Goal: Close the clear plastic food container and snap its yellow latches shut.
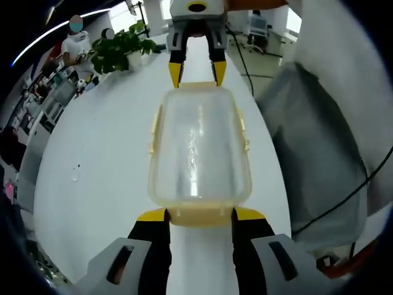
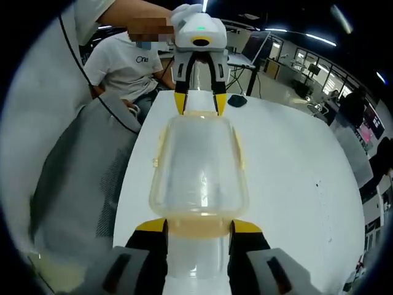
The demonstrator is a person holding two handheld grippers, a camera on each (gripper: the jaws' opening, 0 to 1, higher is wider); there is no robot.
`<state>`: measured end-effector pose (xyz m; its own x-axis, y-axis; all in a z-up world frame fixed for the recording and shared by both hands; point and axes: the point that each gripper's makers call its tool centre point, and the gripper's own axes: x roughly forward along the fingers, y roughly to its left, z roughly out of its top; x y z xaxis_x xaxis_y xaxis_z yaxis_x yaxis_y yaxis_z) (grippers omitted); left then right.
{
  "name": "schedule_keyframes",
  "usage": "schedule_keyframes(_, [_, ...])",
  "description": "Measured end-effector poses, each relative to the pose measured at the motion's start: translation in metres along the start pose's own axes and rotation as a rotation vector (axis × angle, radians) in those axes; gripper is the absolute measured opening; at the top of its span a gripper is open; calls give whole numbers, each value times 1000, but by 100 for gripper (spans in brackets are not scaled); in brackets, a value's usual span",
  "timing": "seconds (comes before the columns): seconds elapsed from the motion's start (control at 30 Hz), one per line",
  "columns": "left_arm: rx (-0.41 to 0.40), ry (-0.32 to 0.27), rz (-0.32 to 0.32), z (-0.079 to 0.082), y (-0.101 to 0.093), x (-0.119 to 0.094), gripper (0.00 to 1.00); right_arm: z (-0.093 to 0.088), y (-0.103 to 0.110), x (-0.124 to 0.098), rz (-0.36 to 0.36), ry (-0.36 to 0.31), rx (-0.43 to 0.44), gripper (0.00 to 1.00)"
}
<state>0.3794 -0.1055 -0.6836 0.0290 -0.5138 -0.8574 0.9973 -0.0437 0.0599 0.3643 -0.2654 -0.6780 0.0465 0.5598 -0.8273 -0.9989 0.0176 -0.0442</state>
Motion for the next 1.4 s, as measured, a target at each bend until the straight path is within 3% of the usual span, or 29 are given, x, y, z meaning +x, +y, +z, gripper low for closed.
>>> schedule_keyframes(0.23, [-7,-12,6,24,-4,26,36,-33,2,-10,16,18,-4,35])
schedule_keyframes(0.7, [9,15,16,45,-5,60,36,-77,4,-11,15,44,-3,35])
schedule_keyframes(1.2, [5,36,17,54,-4,86,36,-104,3,-8,25,84,0,35])
schedule_keyframes(1.4, [7,76,0,52,-2,93,36,-109,3,-4,27,85,3,35])
